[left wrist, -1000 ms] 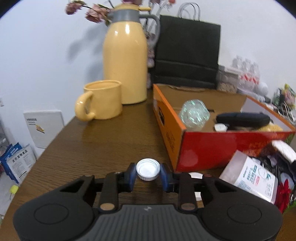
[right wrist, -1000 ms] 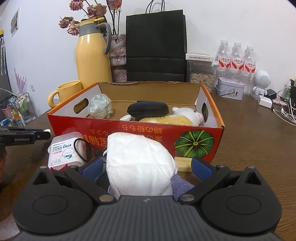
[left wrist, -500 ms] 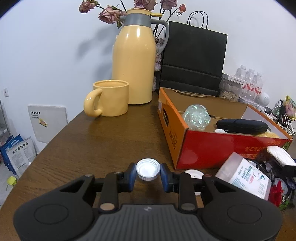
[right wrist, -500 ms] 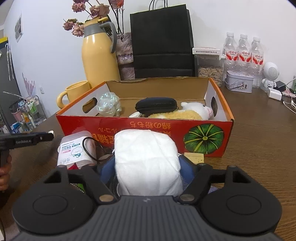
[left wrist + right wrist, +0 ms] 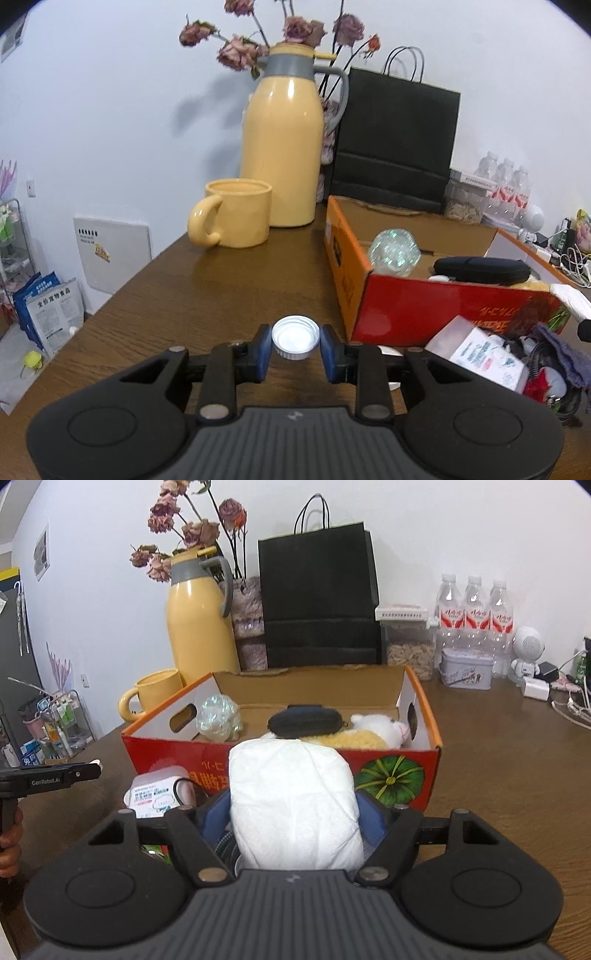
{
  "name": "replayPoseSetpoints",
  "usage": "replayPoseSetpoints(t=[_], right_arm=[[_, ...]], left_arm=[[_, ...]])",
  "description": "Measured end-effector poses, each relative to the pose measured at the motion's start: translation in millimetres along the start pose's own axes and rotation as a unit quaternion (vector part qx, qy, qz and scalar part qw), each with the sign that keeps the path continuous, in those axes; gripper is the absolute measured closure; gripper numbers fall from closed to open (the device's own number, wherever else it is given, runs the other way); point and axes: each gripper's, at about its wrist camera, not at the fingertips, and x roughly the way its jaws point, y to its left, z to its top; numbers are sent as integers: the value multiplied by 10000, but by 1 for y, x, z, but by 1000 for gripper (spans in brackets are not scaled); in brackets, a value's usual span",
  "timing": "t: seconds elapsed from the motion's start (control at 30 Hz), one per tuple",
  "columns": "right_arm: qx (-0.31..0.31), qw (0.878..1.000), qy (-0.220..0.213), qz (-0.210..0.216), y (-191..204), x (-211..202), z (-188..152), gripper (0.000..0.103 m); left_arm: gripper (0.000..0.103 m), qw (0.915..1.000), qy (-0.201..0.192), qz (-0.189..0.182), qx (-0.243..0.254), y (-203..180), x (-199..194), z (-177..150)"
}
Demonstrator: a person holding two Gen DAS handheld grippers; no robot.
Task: Organize objects
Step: 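Grasp the white cloth with the right tool while the left tool grasps a white round cap, then carry the white cloth and round cap over the box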
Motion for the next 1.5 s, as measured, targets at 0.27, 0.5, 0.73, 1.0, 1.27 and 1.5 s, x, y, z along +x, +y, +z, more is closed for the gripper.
replayPoseSetpoints(t=[0.27,0.5,0.73,1.0,1.27,1.5], right_arm=[[-58,9997,-228,-104,-6,-10,17,30],[-114,9991,-366,-201,-8,-7,35,30],[-170,9988,-417,-199,-7,9,50,30],[-216,9985,-446,-241,-10,36,67,30],[-254,9985,-343,-344,-18,70,82,30],[-282,9983,-250,-452,-26,91,88,30]], left_arm=[[76,9984,-422,-351,122,-30,-25,24],[76,9959,-594,-620,275,-69,-27,50],[76,9949,-570,-731,391,-106,-7,69],[76,9969,-370,-611,343,-128,32,84],[76,9986,-140,-406,312,-137,69,94],[76,9988,-19,-300,395,-147,96,100]])
